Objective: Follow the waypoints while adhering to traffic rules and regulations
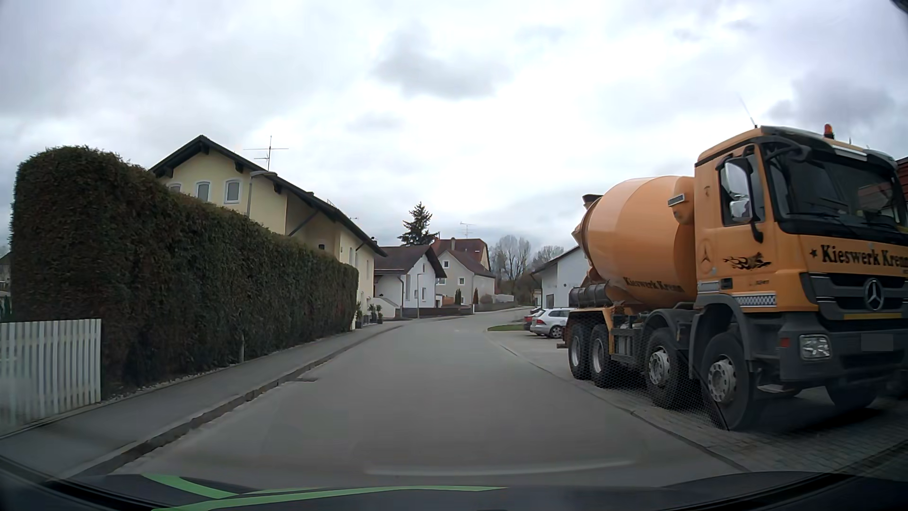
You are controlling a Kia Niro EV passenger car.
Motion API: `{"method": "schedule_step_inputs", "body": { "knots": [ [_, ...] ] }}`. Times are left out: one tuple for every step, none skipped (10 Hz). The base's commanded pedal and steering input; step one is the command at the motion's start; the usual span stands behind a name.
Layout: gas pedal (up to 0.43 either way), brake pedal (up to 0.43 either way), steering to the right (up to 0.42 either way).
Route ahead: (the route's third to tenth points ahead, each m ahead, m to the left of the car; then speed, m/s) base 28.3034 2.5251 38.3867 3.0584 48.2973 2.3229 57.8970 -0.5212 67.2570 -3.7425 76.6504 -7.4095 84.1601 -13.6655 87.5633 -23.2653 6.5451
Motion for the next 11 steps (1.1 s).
{"method": "schedule_step_inputs", "body": {
  "knots": [
    [0.118,0.0,-0.01],
    [0.118,0.0,-0.01],
    [0.118,0.0,-0.01],
    [0.118,0.0,-0.01],
    [0.118,0.0,-0.01],
    [0.098,0.0,-0.01],
    [0.087,0.0,-0.01],
    [0.087,0.0,-0.01],
    [0.079,0.0,-0.01],
    [0.059,0.0,-0.009],
    [0.02,0.0,-0.008]
  ]
}}
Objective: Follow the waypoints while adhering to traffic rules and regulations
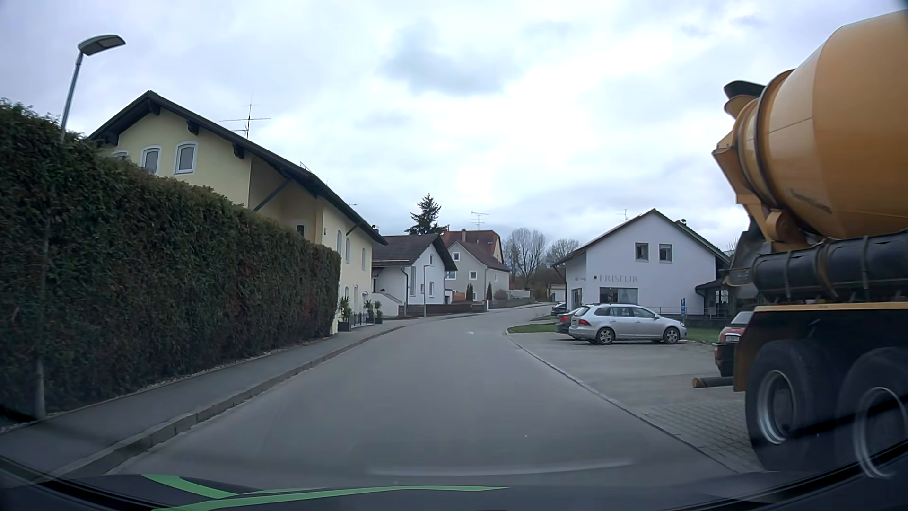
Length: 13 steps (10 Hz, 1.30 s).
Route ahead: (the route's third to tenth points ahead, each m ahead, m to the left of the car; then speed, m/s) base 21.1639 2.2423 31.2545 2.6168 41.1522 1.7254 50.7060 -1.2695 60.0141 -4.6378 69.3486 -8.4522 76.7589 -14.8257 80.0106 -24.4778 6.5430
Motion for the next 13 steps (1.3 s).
{"method": "schedule_step_inputs", "body": {
  "knots": [
    [0.0,0.0,-0.007],
    [0.0,0.0,-0.005],
    [0.0,0.0,-0.001],
    [0.0,0.0,0.001],
    [0.0,0.0,0.003],
    [0.0,0.0,0.004],
    [0.0,0.0,0.005],
    [0.0,0.0,0.006],
    [0.0,0.0,0.008],
    [0.0,0.0,0.01],
    [0.0,0.0,0.012],
    [0.0,0.0,0.013],
    [0.0,0.0,0.015]
  ]
}}
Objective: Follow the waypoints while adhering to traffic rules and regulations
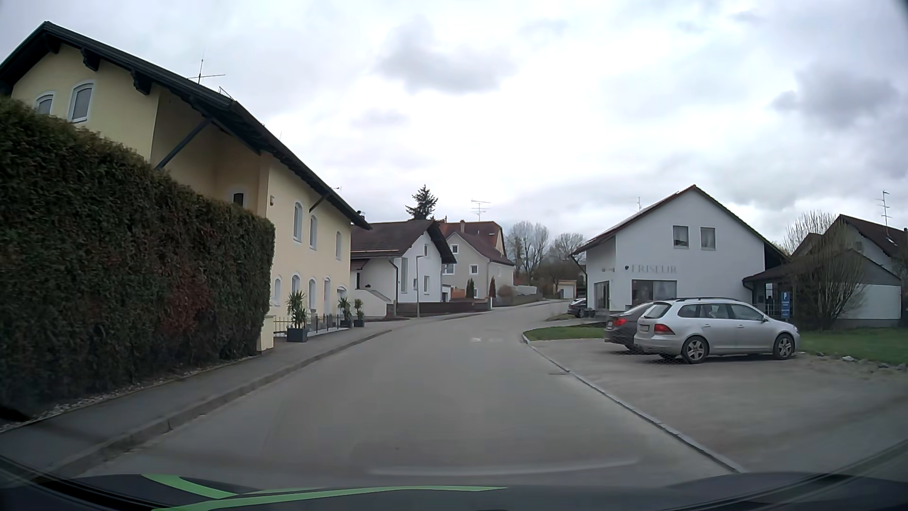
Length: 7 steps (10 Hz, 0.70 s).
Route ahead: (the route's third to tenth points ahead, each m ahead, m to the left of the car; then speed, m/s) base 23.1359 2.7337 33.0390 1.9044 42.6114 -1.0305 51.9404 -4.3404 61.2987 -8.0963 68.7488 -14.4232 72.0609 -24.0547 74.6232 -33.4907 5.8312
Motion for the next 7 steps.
{"method": "schedule_step_inputs", "body": {
  "knots": [
    [0.02,0.0,0.016],
    [0.02,0.0,0.018],
    [0.028,0.0,0.018],
    [0.059,0.0,0.018],
    [0.059,0.0,0.017],
    [0.067,0.0,0.016],
    [0.067,0.0,0.012]
  ]
}}
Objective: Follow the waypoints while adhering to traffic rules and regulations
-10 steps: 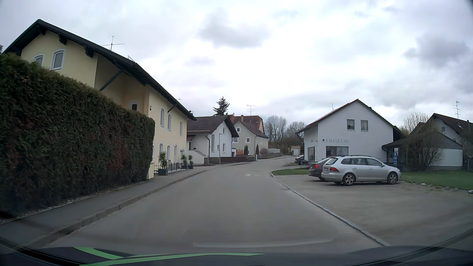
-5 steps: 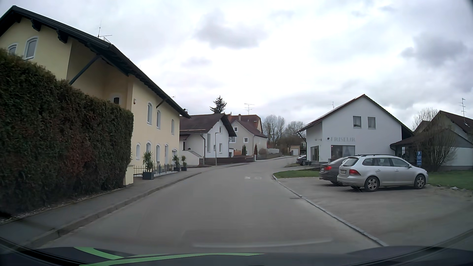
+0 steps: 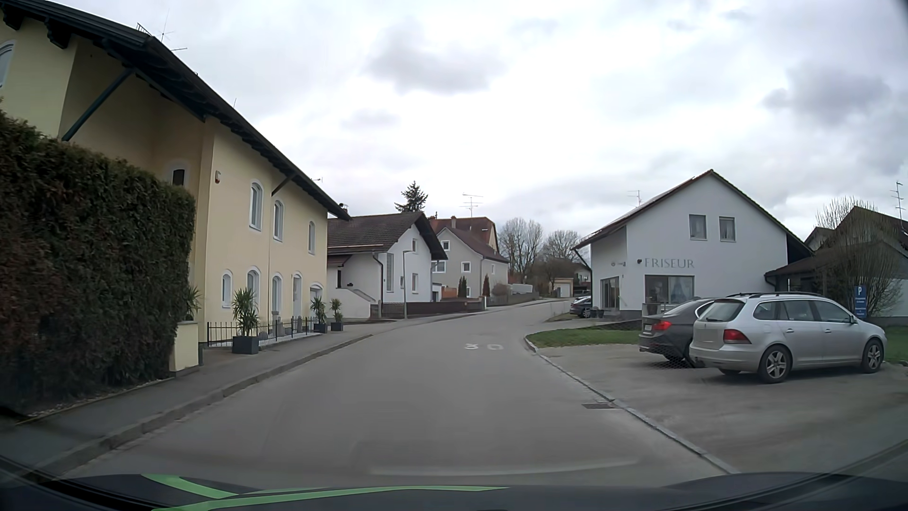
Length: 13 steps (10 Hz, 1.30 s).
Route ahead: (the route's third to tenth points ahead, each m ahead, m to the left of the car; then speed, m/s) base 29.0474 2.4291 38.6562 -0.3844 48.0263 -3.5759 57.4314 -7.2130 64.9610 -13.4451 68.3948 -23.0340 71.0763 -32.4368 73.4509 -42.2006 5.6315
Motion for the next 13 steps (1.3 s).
{"method": "schedule_step_inputs", "body": {
  "knots": [
    [0.067,0.0,0.007],
    [0.079,0.0,0.007],
    [0.079,0.0,0.007],
    [0.087,0.0,0.007],
    [0.087,0.0,0.007],
    [0.087,0.0,0.006],
    [0.098,0.0,0.007],
    [0.098,0.0,0.007],
    [0.098,0.0,0.008],
    [0.098,0.0,0.009],
    [0.11,0.0,0.009],
    [0.11,0.0,0.01],
    [0.118,0.0,0.012]
  ]
}}
